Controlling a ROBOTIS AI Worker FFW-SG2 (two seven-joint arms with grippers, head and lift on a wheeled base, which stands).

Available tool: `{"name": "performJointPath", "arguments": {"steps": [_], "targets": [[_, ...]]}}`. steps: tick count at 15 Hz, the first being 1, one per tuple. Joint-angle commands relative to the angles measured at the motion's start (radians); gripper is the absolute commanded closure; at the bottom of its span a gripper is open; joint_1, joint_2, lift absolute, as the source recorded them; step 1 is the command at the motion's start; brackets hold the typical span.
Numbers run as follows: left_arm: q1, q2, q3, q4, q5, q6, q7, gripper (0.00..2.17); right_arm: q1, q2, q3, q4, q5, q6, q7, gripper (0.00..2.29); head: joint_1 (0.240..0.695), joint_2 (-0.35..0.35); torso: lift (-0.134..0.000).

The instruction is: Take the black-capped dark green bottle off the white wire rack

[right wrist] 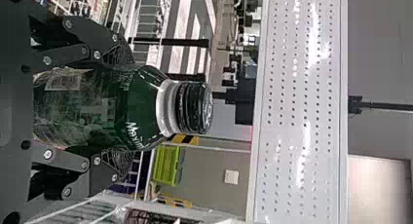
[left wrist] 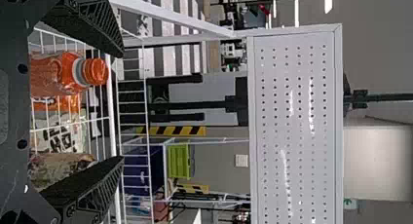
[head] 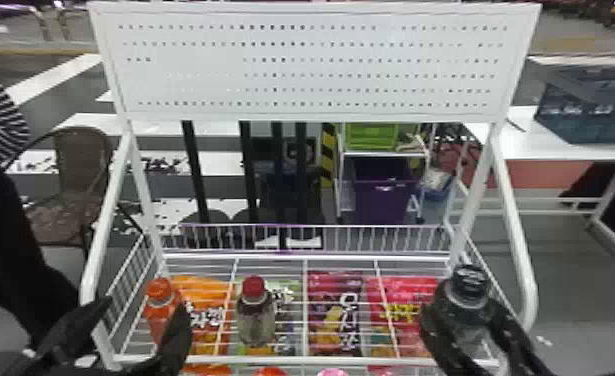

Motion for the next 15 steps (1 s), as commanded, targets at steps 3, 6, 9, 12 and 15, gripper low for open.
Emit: {"name": "performJointPath", "arguments": {"steps": [3,6,9,12,15], "targets": [[0.004,-0.001,0.001,0.003,-0.001,-0.009,0.002,0.14,0.181,-0.001,-0.179,-0.051,-0.118,-0.163,0.027,1.31,0.499,0.000,0.000],[-0.006,-0.005,-0.007,0.003,-0.001,-0.006,0.002,0.14,0.230,0.020,-0.252,0.009,-0.198,-0.359,0.071,1.31,0.499,0.000,0.000],[-0.014,-0.006,-0.011,0.000,-0.001,0.000,0.004,0.14,0.242,0.046,-0.263,0.010,-0.199,-0.384,0.091,1.31,0.499,0.000,0.000],[-0.017,-0.006,-0.016,-0.003,-0.001,0.000,0.005,0.14,0.233,0.051,-0.260,0.004,-0.199,-0.369,0.093,1.31,0.499,0.000,0.000],[-0.017,-0.005,-0.010,0.001,-0.001,0.003,0.005,0.15,0.219,0.051,-0.257,0.004,-0.194,-0.344,0.093,1.31,0.499,0.000,0.000]]}}
